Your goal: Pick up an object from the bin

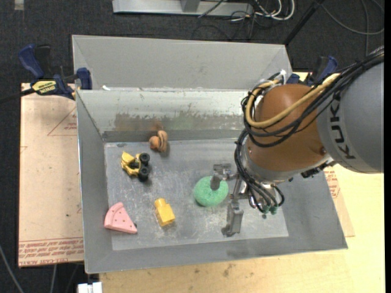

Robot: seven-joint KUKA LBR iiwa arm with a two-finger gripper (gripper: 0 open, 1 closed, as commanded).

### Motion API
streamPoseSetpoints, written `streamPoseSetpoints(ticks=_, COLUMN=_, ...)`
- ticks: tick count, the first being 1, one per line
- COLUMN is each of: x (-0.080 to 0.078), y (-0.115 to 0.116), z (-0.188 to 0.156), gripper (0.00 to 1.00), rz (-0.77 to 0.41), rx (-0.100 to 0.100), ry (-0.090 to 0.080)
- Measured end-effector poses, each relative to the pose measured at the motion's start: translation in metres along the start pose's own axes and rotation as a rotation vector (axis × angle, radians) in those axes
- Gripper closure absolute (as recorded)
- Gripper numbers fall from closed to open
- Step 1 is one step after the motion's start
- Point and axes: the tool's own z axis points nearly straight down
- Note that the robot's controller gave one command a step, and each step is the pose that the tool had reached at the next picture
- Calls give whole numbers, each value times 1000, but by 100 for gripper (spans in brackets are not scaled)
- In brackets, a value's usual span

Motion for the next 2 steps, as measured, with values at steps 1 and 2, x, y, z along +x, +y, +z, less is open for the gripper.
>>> streamPoseSetpoints(ticks=1, x=-1, y=0, z=-4, gripper=0, rz=2, rx=-1, ry=-8)
streamPoseSetpoints(ticks=2, x=-48, y=5, z=28, gripper=0, rz=4, rx=-1, ry=-15)
